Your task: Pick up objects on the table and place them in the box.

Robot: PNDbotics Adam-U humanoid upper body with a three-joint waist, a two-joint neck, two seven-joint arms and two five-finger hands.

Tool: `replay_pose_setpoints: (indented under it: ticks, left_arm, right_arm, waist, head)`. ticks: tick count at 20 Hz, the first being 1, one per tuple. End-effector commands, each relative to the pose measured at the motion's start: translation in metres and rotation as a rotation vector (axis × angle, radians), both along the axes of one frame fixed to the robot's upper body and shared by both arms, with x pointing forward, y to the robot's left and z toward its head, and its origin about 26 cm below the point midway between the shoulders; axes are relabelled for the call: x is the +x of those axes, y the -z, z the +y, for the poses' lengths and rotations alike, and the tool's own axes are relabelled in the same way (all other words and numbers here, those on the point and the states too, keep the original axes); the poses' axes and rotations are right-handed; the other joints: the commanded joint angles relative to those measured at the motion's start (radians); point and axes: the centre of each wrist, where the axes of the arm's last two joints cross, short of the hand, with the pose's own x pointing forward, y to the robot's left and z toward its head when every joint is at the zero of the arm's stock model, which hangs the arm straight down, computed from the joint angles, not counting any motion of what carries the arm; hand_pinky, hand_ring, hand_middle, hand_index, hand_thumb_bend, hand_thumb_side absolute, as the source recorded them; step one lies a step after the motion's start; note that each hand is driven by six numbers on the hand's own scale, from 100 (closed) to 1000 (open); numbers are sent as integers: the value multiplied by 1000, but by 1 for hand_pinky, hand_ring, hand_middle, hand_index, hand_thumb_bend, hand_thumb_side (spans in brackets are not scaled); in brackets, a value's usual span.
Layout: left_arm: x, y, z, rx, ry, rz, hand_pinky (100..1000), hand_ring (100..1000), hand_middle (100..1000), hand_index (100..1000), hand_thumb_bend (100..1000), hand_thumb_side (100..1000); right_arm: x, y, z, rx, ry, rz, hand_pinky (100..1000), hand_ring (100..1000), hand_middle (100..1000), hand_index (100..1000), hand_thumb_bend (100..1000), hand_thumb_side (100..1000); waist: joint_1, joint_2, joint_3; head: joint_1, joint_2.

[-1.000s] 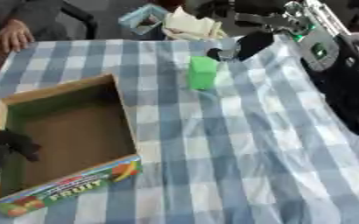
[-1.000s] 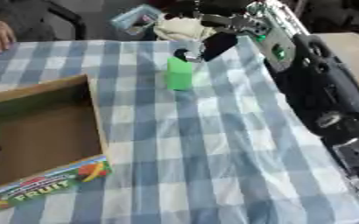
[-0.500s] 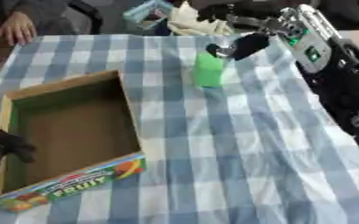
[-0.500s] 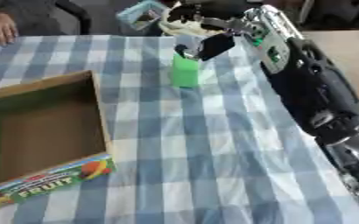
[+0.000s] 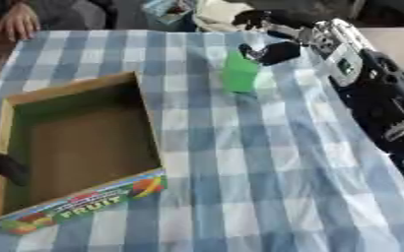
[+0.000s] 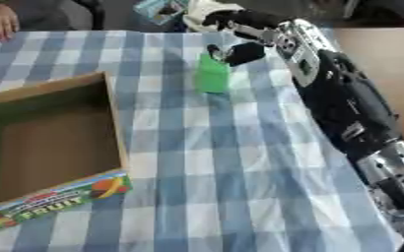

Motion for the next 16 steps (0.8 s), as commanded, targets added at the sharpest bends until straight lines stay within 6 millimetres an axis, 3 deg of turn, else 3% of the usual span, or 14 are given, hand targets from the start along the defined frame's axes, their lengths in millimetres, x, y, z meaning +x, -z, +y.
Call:
replay_pose_setpoints:
  ticks: [1, 16]
  left_arm:
    - [-1, -9, -1, 4, 12, -35, 691, 514, 486, 688, 100, 671]
    - [0, -10, -1, 11, 18, -40, 693, 514, 486, 688, 100, 674]
  right_arm:
    - [-1, -11, -10, -9, 25, -34, 885, 891, 995, 1000, 100, 777]
    - [-1, -1, -7, -67, 7, 35, 901, 906, 1000, 1000, 121, 902]
  waist:
    - [2, -14, 2]
    - [4, -6, -7]
  head:
    - [-6, -5]
    - [-7, 1]
